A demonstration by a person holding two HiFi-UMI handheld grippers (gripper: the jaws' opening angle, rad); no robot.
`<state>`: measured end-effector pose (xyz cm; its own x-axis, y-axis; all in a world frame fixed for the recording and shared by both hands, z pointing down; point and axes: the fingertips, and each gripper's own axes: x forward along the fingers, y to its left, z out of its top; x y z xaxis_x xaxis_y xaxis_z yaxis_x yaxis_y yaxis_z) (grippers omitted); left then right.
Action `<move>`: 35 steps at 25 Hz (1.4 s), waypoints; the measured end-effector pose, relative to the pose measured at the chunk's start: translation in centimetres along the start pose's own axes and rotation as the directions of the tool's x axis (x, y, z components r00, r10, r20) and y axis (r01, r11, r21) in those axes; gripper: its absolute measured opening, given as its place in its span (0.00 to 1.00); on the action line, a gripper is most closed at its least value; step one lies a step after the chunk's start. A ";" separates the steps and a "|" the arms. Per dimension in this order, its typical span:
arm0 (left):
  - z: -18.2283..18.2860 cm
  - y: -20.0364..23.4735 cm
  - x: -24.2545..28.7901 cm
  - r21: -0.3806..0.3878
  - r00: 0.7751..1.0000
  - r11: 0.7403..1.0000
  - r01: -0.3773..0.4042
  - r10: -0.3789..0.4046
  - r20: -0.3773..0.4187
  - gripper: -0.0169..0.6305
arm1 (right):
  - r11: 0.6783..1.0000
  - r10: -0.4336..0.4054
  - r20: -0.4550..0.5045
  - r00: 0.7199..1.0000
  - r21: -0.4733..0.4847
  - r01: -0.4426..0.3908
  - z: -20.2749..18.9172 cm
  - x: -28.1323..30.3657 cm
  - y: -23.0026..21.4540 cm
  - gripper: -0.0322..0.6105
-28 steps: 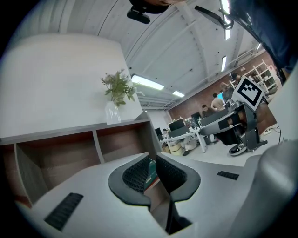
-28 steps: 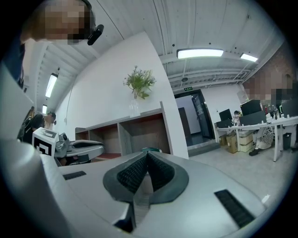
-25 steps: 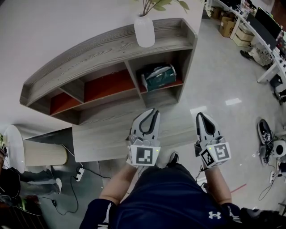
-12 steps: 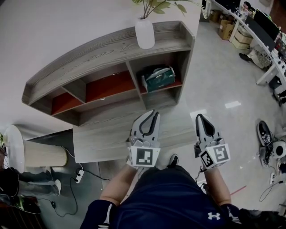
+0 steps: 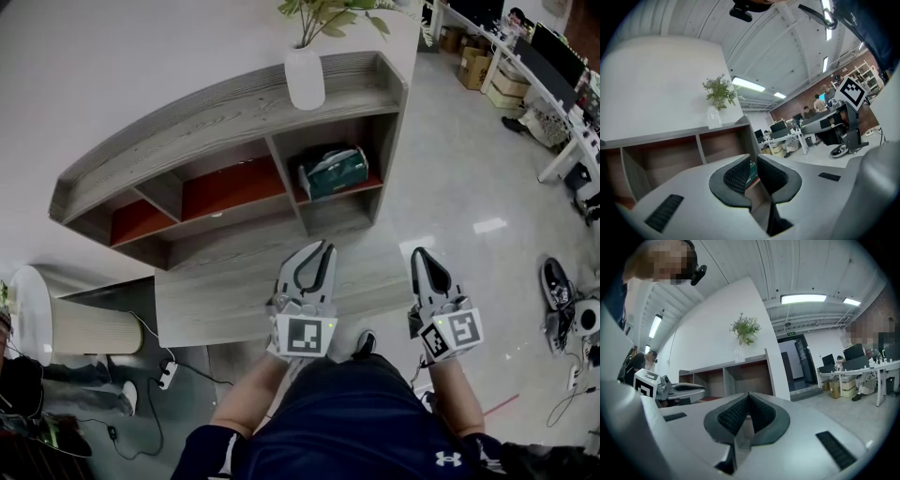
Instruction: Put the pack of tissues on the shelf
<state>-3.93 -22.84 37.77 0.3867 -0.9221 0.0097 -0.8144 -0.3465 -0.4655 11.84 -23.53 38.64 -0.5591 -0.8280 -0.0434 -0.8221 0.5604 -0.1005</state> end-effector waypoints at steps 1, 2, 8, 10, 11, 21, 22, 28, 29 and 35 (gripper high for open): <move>0.0 0.0 -0.1 -0.005 1.000 1.000 -0.001 0.001 -0.001 0.12 | 1.000 0.000 -0.002 1.000 -0.001 0.000 0.0 -0.1 0.0 0.07; -0.1 0.0 -0.1 -0.010 1.000 1.000 -0.002 0.002 -0.002 0.12 | 1.000 0.001 -0.002 1.000 -0.002 -0.001 0.0 0.0 0.1 0.07; -0.2 0.3 0.1 -0.013 1.000 1.000 -0.001 0.001 -0.003 0.12 | 1.000 0.001 0.001 1.000 -0.009 -0.001 0.2 0.2 0.3 0.07; -0.2 0.3 0.0 -0.017 1.000 1.000 0.000 0.000 0.001 0.12 | 1.000 0.000 -0.001 1.000 -0.010 0.000 0.1 0.2 0.3 0.07; -0.2 0.3 0.1 -0.018 1.000 1.000 0.000 0.000 0.002 0.12 | 1.000 0.000 -0.002 1.000 -0.011 0.000 0.1 0.2 0.3 0.07; -0.5 0.5 0.3 -0.028 1.000 1.000 0.003 -0.002 0.005 0.12 | 1.000 0.001 -0.003 1.000 -0.014 -0.001 0.0 0.5 0.5 0.07; -0.5 0.5 0.3 -0.028 1.000 1.000 0.003 -0.003 0.002 0.12 | 1.000 0.000 -0.003 1.000 -0.014 0.000 0.0 0.5 0.5 0.07; -0.6 0.8 0.8 -0.014 1.000 1.000 0.003 -0.003 0.002 0.12 | 1.000 -0.004 -0.003 1.000 -0.013 0.004 -0.1 0.8 0.3 0.07; -0.7 0.7 0.8 -0.015 1.000 1.000 0.003 -0.003 0.002 0.12 | 1.000 -0.003 -0.006 1.000 -0.013 0.003 -0.2 0.7 0.3 0.07; -0.6 1.1 1.4 -0.026 1.000 1.000 -0.003 0.004 0.014 0.12 | 1.000 0.001 0.003 1.000 -0.020 -0.001 0.2 1.4 0.1 0.07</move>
<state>-4.57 -24.66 37.81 0.3895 -0.9210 -0.0041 -0.8266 -0.3476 -0.4425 11.00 -24.65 38.41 -0.5598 -0.8273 -0.0467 -0.8234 0.5617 -0.0802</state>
